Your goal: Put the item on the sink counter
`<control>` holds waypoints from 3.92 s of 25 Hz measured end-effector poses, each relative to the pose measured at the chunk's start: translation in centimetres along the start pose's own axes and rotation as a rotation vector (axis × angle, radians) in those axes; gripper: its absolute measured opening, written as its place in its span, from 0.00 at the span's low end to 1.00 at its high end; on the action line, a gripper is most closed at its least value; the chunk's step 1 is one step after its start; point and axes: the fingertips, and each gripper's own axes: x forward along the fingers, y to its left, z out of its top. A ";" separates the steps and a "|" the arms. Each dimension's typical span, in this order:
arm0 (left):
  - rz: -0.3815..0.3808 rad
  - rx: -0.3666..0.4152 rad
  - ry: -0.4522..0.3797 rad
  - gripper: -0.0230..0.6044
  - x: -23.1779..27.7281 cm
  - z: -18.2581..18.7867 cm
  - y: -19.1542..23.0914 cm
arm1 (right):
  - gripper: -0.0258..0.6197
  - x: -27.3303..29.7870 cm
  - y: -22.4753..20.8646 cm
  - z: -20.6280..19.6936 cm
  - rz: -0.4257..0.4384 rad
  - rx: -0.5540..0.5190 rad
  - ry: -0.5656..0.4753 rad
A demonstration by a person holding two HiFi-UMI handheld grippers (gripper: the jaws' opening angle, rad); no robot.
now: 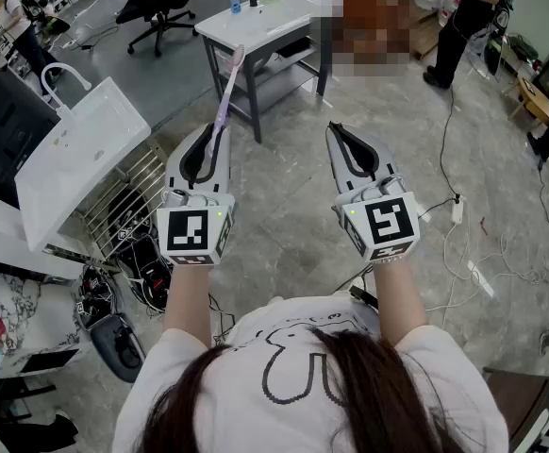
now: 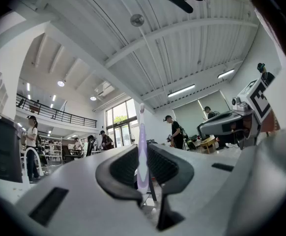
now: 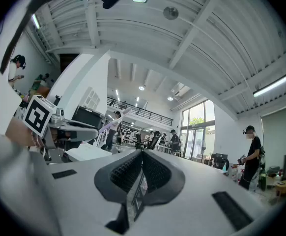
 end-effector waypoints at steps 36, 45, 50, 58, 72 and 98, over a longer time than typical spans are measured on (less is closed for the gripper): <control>0.053 -0.028 0.033 0.14 19.4 -7.1 10.9 | 0.09 20.2 -9.7 -6.1 0.018 0.029 0.021; 0.062 0.002 0.051 0.14 30.0 -8.6 12.0 | 0.09 27.8 -17.1 -8.4 0.043 0.064 -0.002; 0.065 -0.003 0.071 0.14 32.8 -10.1 12.3 | 0.09 30.1 -19.0 -9.5 0.054 0.082 0.003; 0.058 -0.016 0.098 0.14 36.4 -12.4 13.2 | 0.09 32.8 -20.7 -11.5 0.048 0.096 0.021; -0.005 -0.054 0.164 0.14 45.7 -18.2 17.2 | 0.09 41.0 -24.1 -16.0 0.001 0.119 0.092; -0.331 -0.152 0.517 0.14 65.7 -38.8 21.0 | 0.09 58.6 -30.7 -29.1 -0.146 0.226 0.332</control>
